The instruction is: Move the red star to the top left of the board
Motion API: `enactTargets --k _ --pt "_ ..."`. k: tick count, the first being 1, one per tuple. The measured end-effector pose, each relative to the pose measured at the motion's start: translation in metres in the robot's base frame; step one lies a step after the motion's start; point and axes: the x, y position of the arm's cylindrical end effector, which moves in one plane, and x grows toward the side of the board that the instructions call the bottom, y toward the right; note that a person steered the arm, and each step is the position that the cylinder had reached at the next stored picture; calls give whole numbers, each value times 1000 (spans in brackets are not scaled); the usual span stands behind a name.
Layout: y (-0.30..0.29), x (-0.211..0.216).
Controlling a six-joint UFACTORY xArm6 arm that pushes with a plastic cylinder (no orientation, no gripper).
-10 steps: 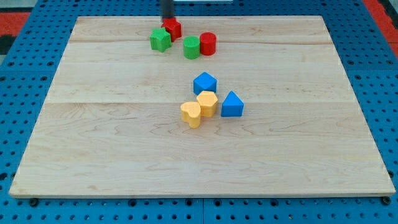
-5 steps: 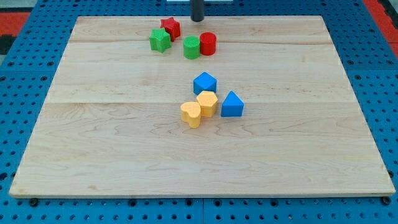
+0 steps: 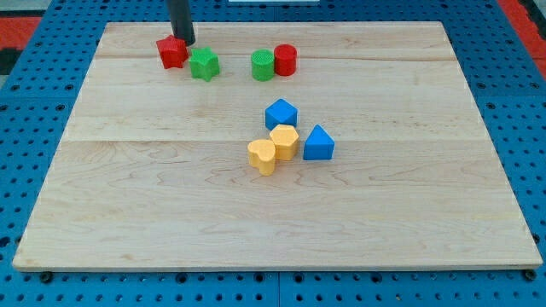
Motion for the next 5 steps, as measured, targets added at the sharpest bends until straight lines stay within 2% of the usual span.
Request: enactTargets --k 1,2,3,5 --pt "18 15" --pt "-1 57" --pt "-25 62" --pt "-12 17"
